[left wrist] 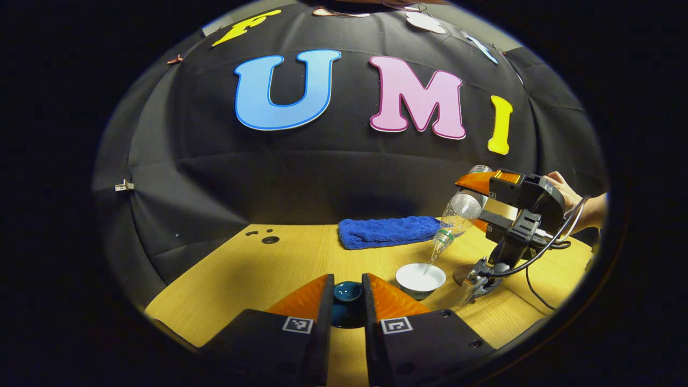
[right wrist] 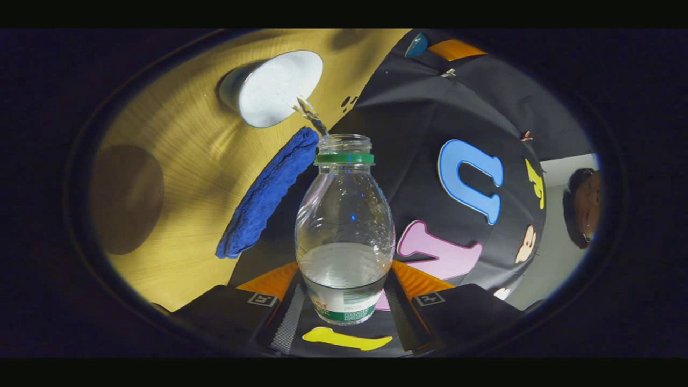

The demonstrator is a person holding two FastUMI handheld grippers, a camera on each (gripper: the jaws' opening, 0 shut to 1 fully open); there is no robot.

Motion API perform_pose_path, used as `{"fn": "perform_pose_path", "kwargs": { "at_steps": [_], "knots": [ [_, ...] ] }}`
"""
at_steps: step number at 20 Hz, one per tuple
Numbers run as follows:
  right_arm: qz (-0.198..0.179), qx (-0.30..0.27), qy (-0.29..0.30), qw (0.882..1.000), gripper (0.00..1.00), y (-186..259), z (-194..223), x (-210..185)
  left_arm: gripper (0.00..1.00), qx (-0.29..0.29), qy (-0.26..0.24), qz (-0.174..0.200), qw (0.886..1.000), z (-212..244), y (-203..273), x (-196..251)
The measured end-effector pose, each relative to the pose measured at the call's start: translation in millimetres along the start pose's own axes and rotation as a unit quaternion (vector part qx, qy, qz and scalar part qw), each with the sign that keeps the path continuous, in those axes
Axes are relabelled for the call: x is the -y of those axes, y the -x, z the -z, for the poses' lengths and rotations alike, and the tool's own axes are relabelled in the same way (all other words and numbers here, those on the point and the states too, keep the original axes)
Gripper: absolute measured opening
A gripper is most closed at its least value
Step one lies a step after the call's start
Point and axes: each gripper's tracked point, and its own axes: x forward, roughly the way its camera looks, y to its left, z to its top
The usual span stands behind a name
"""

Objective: Open the teacup lid with one hand, grasp the water bottle and pour water into the teacup with the other hand; after pouring, place the water bottle on the coaster and then close the teacup lid.

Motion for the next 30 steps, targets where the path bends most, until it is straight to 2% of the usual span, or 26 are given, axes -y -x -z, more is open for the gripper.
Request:
{"fn": "perform_pose_path", "kwargs": {
  "at_steps": [4, 5, 7, 9, 10, 11, 12, 15, 16, 17, 20, 21, 23, 25, 26, 28, 30],
  "knots": [
    [0.040, 0.028, 0.021, 0.999, 0.76, 0, -8, 19, 0.28, 0.005, -0.016, 0.003, 1.000, -1, 2, 3],
    [0.046, 0.042, 0.022, 0.998, 0.76, -1, -12, 24, 0.31, 0.008, -0.020, 0.005, 1.000, -3, 2, 4],
    [0.057, 0.059, 0.031, 0.996, 0.76, 0, -17, 29, 0.31, 0.013, -0.021, 0.009, 1.000, -6, 3, 8],
    [0.062, 0.062, 0.042, 0.995, 0.76, -2, -17, 34, 0.28, 0.014, -0.020, 0.013, 1.000, -6, 4, 9],
    [0.066, 0.062, 0.047, 0.995, 0.76, -3, -16, 36, 0.31, 0.014, -0.018, 0.014, 1.000, -6, 4, 10],
    [0.070, 0.063, 0.051, 0.994, 0.76, -4, -16, 38, 0.28, 0.013, -0.016, 0.015, 1.000, -4, 5, 11],
    [0.075, 0.064, 0.056, 0.994, 0.76, -5, -15, 40, 0.31, 0.012, -0.014, 0.016, 1.000, -4, 6, 11],
    [0.087, 0.063, 0.066, 0.992, 0.76, -7, -12, 47, 0.31, 0.011, -0.009, 0.017, 1.000, -2, 8, 11],
    [0.091, 0.060, 0.069, 0.992, 0.76, -8, -11, 51, 0.28, 0.011, -0.010, 0.016, 1.000, -3, 8, 10],
    [0.088, 0.059, 0.066, 0.992, 0.76, -9, -10, 52, 0.31, 0.011, -0.009, 0.016, 1.000, -3, 8, 9],
    [0.068, 0.052, 0.052, 0.995, 0.76, -12, -8, 43, 0.31, 0.009, -0.008, 0.014, 1.000, -4, 8, 10],
    [0.054, 0.047, 0.034, 0.997, 0.76, -10, -7, 35, 0.28, 0.008, -0.007, 0.013, 1.000, -3, 7, 9],
    [0.017, 0.030, -0.028, 0.999, 0.76, -6, -6, 15, 0.31, 0.005, -0.006, 0.011, 1.000, -4, 6, 8],
    [-0.026, 0.011, -0.108, 0.994, 0.76, -1, -9, -2, 0.28, 0.000, -0.005, 0.009, 1.000, 1, 6, 5],
    [-0.043, 0.003, -0.149, 0.988, 0.76, 2, -13, -9, 0.31, -0.002, -0.005, 0.008, 1.000, 2, 6, 3],
    [-0.071, -0.011, -0.226, 0.971, 0.77, 6, -19, -17, 0.28, -0.004, -0.004, 0.006, 1.000, 2, 5, 3],
    [-0.099, -0.028, -0.307, 0.946, 0.77, 11, -28, -26, 0.28, -0.007, -0.006, 0.003, 1.000, 3, 4, 1]
  ]
}}
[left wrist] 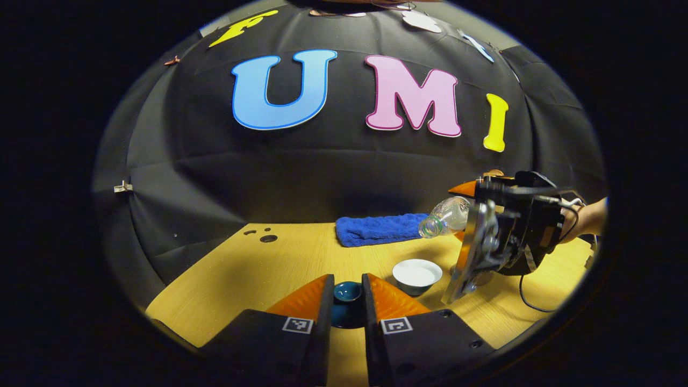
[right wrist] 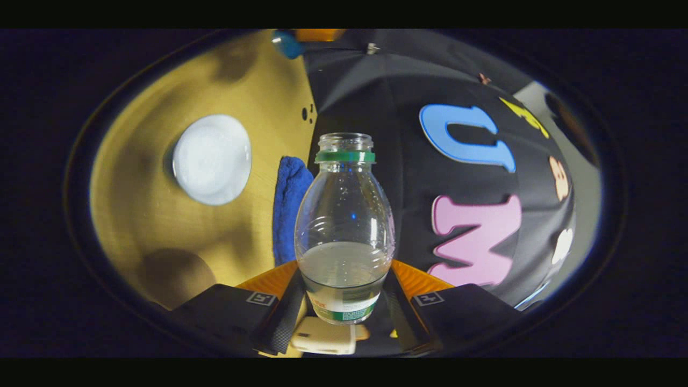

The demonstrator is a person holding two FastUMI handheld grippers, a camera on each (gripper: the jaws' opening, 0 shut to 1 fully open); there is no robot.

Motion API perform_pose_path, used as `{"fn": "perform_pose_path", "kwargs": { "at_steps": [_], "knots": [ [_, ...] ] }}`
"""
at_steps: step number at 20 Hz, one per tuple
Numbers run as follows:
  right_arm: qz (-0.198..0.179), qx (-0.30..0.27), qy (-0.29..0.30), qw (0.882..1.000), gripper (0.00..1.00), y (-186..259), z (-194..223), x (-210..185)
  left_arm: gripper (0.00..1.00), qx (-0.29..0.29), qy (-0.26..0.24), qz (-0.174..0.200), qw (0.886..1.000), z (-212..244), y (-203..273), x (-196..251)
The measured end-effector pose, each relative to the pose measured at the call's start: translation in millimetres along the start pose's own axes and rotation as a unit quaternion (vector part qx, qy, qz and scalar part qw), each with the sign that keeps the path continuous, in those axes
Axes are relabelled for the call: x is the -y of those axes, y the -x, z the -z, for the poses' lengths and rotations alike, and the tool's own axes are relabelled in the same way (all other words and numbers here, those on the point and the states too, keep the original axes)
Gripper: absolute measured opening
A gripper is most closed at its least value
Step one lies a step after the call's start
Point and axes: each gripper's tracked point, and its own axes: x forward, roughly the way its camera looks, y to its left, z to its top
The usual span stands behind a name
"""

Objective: Open the teacup lid with one hand, grasp the water bottle and pour water into the teacup with the other hand; after pouring, place the water bottle on the coaster and then close the teacup lid.

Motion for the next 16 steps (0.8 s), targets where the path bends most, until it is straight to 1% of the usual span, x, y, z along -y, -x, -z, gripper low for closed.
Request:
{"fn": "perform_pose_path", "kwargs": {
  "at_steps": [1, 2, 3, 4, 5, 6, 7, 8, 9, 10, 11, 12, 13, 14, 15, 16],
  "knots": [
    [-0.017, -0.008, -0.043, 0.999, 0.77, 0, -1, -7, 0.28, -0.002, 0.001, 0.000, 1.000, 1, 0, 0],
    [-0.027, -0.017, -0.082, 0.996, 0.77, 0, 0, -11, 0.31, -0.003, 0.003, 0.000, 1.000, -1, -1, 0],
    [-0.036, -0.025, -0.117, 0.992, 0.77, 0, 0, -14, 0.28, -0.001, 0.002, -0.003, 1.000, -1, -1, -1],
    [-0.045, -0.031, -0.150, 0.987, 0.77, 4, 0, -18, 0.31, 0.002, -0.001, -0.006, 1.000, -4, -2, -3],
    [-0.052, -0.036, -0.183, 0.981, 0.77, 6, 0, -20, 0.31, 0.004, -0.003, -0.006, 1.000, -6, -3, -3],
    [-0.058, -0.040, -0.216, 0.974, 0.77, 8, -1, -22, 0.28, 0.005, -0.006, -0.007, 1.000, -8, -4, -3],
    [-0.063, -0.045, -0.251, 0.965, 0.77, 8, -1, -24, 0.31, 0.006, -0.007, -0.007, 1.000, -8, -5, -2],
    [-0.068, -0.047, -0.284, 0.955, 0.77, 10, -1, -25, 0.31, 0.006, -0.008, -0.006, 1.000, -10, -6, 0],
    [-0.071, -0.045, -0.315, 0.945, 0.77, 13, -3, -22, 0.28, 0.005, -0.009, -0.005, 1.000, -9, -6, 1],
    [-0.073, -0.043, -0.349, 0.933, 0.77, 20, -6, -18, 0.31, 0.004, -0.011, -0.004, 1.000, -8, -9, 3],
    [-0.079, -0.037, -0.389, 0.917, 0.77, 22, -11, -15, 0.31, 0.002, -0.011, -0.004, 1.000, -7, -10, 4],
    [-0.089, -0.032, -0.432, 0.897, 0.77, 23, -17, -15, 0.31, 0.000, -0.012, -0.003, 1.000, -8, -10, 6],
    [-0.098, -0.025, -0.475, 0.874, 0.77, 24, -22, -12, 0.31, -0.001, -0.013, -0.003, 1.000, -6, -10, 9],
    [-0.099, -0.020, -0.515, 0.851, 0.77, 24, -23, -6, 0.31, -0.002, -0.012, -0.001, 1.000, -6, -10, 11],
    [-0.096, -0.017, -0.547, 0.831, 0.77, 26, -22, 0, 0.31, -0.002, -0.013, -0.001, 1.000, -5, -10, 13],
    [-0.090, -0.014, -0.573, 0.815, 0.77, 27, -17, 8, 0.31, -0.002, -0.013, 0.001, 1.000, -6, -11, 15]
  ]
}}
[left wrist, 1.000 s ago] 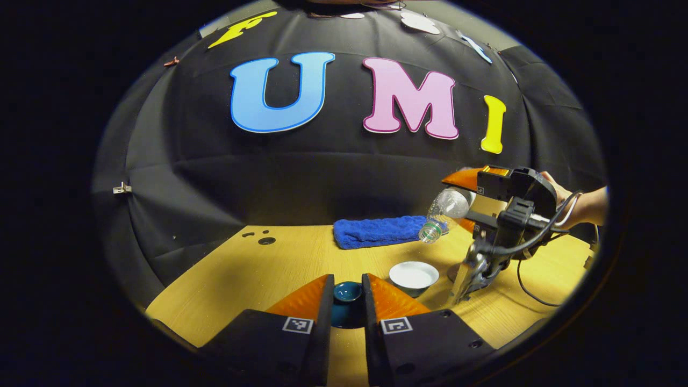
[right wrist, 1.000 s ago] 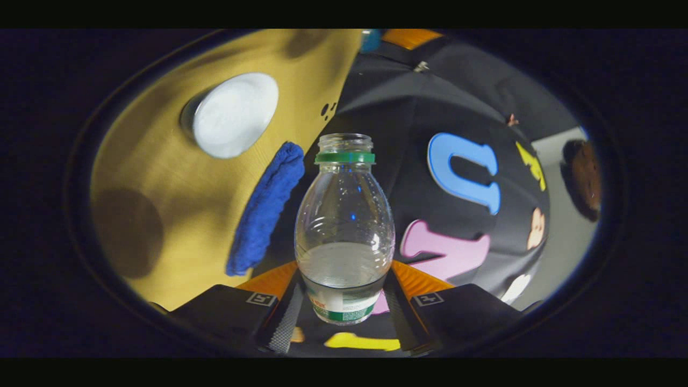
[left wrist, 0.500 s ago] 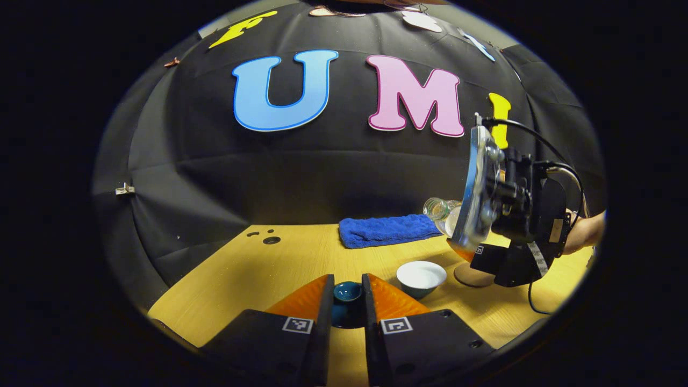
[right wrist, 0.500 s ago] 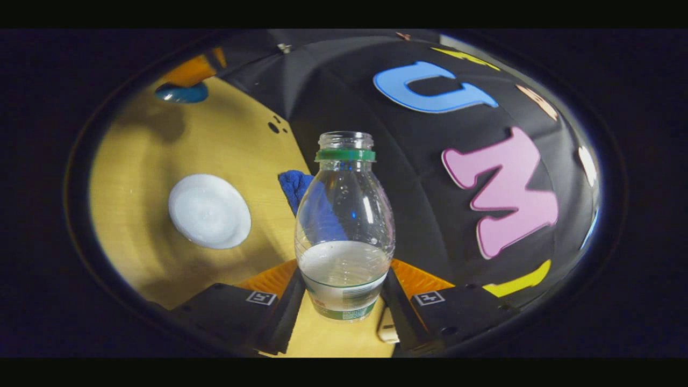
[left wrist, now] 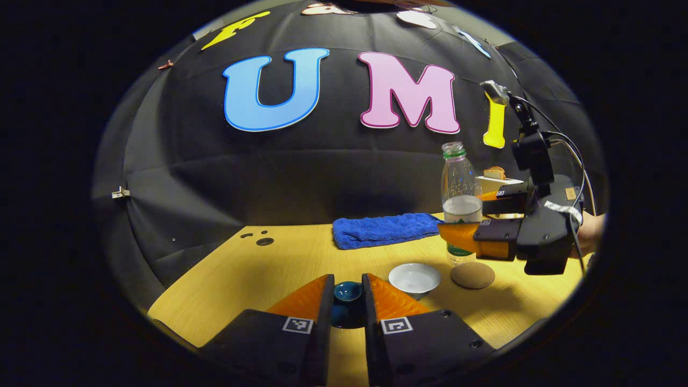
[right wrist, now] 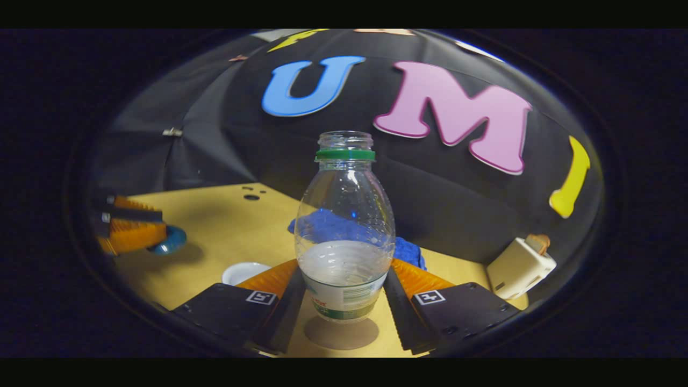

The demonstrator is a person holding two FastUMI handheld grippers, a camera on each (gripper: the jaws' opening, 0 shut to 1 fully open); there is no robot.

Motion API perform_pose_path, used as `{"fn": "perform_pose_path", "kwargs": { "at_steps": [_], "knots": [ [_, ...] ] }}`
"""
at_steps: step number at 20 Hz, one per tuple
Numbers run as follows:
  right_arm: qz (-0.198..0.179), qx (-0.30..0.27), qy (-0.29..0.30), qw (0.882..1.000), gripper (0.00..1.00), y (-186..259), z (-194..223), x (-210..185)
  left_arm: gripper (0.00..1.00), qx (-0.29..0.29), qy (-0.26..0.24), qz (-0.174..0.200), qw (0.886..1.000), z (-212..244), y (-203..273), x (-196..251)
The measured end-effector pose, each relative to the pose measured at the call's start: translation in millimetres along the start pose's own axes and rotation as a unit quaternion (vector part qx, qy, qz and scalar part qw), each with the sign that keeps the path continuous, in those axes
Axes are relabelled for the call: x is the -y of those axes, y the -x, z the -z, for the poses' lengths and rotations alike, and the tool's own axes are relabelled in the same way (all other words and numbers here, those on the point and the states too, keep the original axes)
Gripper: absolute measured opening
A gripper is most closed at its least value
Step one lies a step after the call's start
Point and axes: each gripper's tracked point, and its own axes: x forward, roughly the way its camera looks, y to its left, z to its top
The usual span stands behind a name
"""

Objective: Open the teacup lid with one hand, grasp the water bottle and pour water into the teacup with the other hand; after pouring, place the water bottle on the coaster and then close the teacup lid.

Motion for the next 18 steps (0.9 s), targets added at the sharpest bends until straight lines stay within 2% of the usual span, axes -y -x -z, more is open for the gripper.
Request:
{"fn": "perform_pose_path", "kwargs": {
  "at_steps": [2, 3, 5, 6, 7, 9, 10, 13, 14, 15, 17, 18],
  "knots": [
    [-0.002, 0.012, -0.047, 0.999, 0.77, 4, -4, 7, 0.28, 0.000, -0.002, 0.002, 1.000, -2, -1, 4],
    [-0.003, 0.013, -0.065, 0.998, 0.77, 5, -3, 9, 0.31, -0.001, -0.003, 0.003, 1.000, -1, -2, 5],
    [0.004, 0.007, -0.083, 0.996, 0.74, 3, 6, 19, 0.31, -0.002, -0.005, 0.005, 1.000, 0, -5, 9],
    [0.005, 0.004, -0.089, 0.996, 0.77, 6, 11, 19, 0.31, -0.002, -0.006, 0.007, 1.000, -1, -6, 11],
    [0.007, 0.002, -0.091, 0.996, 0.74, 10, 17, 21, 0.31, -0.002, -0.006, 0.009, 1.000, 0, -7, 13],
    [0.012, -0.002, -0.090, 0.996, 0.77, 15, 27, 26, 0.28, -0.002, -0.005, 0.012, 1.000, 0, -9, 17],
    [0.013, -0.004, -0.091, 0.996, 0.77, 17, 30, 27, 0.31, -0.003, -0.005, 0.014, 1.000, 0, -10, 20],
    [0.017, -0.010, -0.090, 0.996, 0.77, 21, 41, 32, 0.31, -0.005, -0.005, 0.019, 1.000, 1, -11, 24],
    [0.015, -0.012, -0.094, 0.995, 0.77, 21, 45, 31, 0.28, -0.005, -0.006, 0.020, 1.000, 0, -11, 27],
    [0.015, -0.013, -0.101, 0.995, 0.77, 21, 47, 31, 0.31, -0.004, -0.007, 0.021, 1.000, 0, -12, 28],
    [0.017, -0.017, -0.114, 0.993, 0.77, 22, 50, 32, 0.27, -0.004, -0.008, 0.024, 1.000, 0, -12, 29],
    [0.017, -0.018, -0.119, 0.993, 0.77, 22, 52, 31, 0.31, -0.004, -0.008, 0.024, 1.000, -1, -12, 29]
  ]
}}
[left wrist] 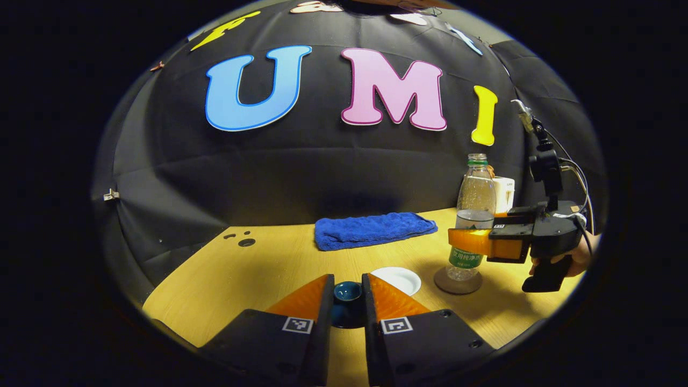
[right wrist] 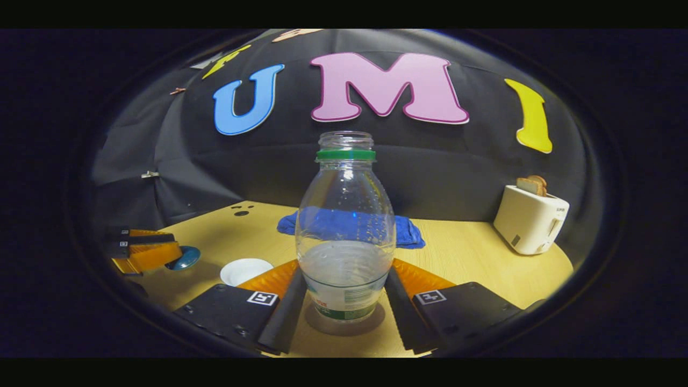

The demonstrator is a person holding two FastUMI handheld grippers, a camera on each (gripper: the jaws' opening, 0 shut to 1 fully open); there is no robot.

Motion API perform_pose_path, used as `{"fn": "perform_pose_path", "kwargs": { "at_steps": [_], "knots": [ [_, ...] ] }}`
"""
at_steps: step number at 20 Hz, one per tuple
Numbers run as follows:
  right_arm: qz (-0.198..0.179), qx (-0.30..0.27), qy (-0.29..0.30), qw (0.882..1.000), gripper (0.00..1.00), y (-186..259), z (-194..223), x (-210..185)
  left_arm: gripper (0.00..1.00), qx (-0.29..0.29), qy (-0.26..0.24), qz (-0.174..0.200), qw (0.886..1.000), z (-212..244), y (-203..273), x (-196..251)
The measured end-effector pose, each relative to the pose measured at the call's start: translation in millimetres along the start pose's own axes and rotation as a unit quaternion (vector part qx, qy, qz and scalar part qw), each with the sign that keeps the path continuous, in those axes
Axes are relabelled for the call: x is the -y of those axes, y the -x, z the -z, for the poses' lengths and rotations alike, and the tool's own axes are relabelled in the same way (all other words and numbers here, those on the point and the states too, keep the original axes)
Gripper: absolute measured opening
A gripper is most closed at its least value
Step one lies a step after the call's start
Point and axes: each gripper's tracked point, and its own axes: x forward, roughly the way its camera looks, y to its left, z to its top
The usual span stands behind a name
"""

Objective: Open the teacup lid with one hand, grasp the water bottle and pour water into the teacup with the other hand; after pouring, place the water bottle on the coaster and then close the teacup lid.

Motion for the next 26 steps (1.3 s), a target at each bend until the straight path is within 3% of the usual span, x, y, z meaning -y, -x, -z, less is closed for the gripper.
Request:
{"fn": "perform_pose_path", "kwargs": {
  "at_steps": [4, 5, 11, 14, 15, 17, 18, 19, 25, 26],
  "knots": [
    [0.003, -0.009, -0.004, 1.000, 0.77, -2, 9, 2, 0.28, -0.001, 0.001, 0.000, 1.000, 1, 0, -1],
    [0.003, -0.005, -0.006, 1.000, 0.77, -2, 8, 2, 0.31, -0.001, 0.002, 0.000, 1.000, 1, 0, -1],
    [0.006, -0.038, -0.020, 0.999, 0.82, 1, 32, 1, 0.31, 0.005, -0.006, 0.010, 1.000, -4, -2, 6],
    [0.006, -0.054, -0.028, 0.998, 0.87, 6, 42, -2, 0.31, 0.010, -0.004, 0.016, 1.000, -9, -5, 10],
    [0.005, -0.062, -0.031, 0.998, 0.94, 9, 46, -2, 0.31, 0.012, -0.005, 0.019, 1.000, -10, -7, 12],
    [0.002, -0.075, -0.034, 0.997, 0.99, 18, 54, -3, 0.31, 0.016, -0.005, 0.024, 1.000, -14, -13, 16],
    [0.001, -0.084, -0.033, 0.996, 0.93, 24, 60, -3, 0.31, 0.016, -0.004, 0.028, 0.999, -16, -16, 19],
    [0.000, -0.095, -0.031, 0.995, 0.99, 31, 66, -3, 0.31, 0.017, -0.001, 0.031, 0.999, -16, -20, 23],
    [0.012, -0.123, -0.040, 0.992, 0.99, 77, 79, 10, 0.28, 0.011, -0.005, 0.050, 0.999, -10, -39, 45],
    [0.016, -0.122, -0.042, 0.991, 0.99, 82, 79, 13, 0.31, 0.009, -0.006, 0.054, 0.999, -9, -43, 48]
  ]
}}
